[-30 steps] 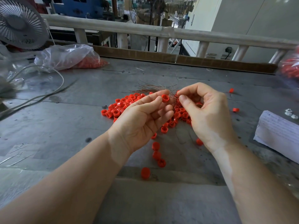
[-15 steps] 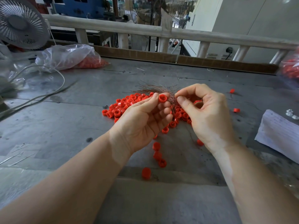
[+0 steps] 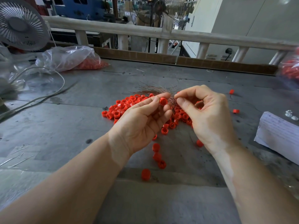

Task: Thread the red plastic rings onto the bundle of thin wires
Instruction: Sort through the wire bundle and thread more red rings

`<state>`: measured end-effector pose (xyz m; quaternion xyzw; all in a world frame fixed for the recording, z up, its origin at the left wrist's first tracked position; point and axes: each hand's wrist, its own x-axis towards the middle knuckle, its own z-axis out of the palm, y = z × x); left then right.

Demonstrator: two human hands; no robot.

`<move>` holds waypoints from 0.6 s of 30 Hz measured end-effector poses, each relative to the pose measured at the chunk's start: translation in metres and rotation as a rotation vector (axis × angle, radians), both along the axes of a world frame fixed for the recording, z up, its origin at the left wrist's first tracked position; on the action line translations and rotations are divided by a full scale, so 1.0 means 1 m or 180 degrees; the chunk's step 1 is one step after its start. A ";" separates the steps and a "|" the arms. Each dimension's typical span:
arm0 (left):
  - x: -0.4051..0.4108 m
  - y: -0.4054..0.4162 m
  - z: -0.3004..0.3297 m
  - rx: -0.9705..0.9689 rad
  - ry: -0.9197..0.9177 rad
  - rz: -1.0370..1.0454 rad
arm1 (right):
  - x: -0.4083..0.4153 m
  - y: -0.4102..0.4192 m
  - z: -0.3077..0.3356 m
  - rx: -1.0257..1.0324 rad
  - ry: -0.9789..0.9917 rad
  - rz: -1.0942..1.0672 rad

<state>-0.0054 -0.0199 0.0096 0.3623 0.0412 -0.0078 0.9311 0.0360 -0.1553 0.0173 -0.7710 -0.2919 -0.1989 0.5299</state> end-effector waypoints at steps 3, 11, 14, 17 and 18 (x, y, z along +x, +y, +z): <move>0.000 0.000 0.000 0.0017 0.0019 -0.0005 | 0.000 0.000 0.000 -0.0004 0.0007 0.0015; 0.000 0.000 -0.001 -0.0061 -0.0038 -0.0053 | -0.001 0.001 0.000 -0.0017 -0.0022 0.0019; -0.001 0.000 0.000 -0.0094 -0.0054 -0.0081 | -0.001 0.001 -0.001 -0.0011 0.0003 0.0035; -0.001 0.001 0.001 -0.0096 -0.0063 -0.0120 | -0.001 0.001 -0.001 -0.0007 -0.0003 0.0036; -0.002 0.001 0.001 -0.0069 -0.0068 -0.0119 | 0.000 0.001 -0.001 -0.0007 -0.0003 0.0023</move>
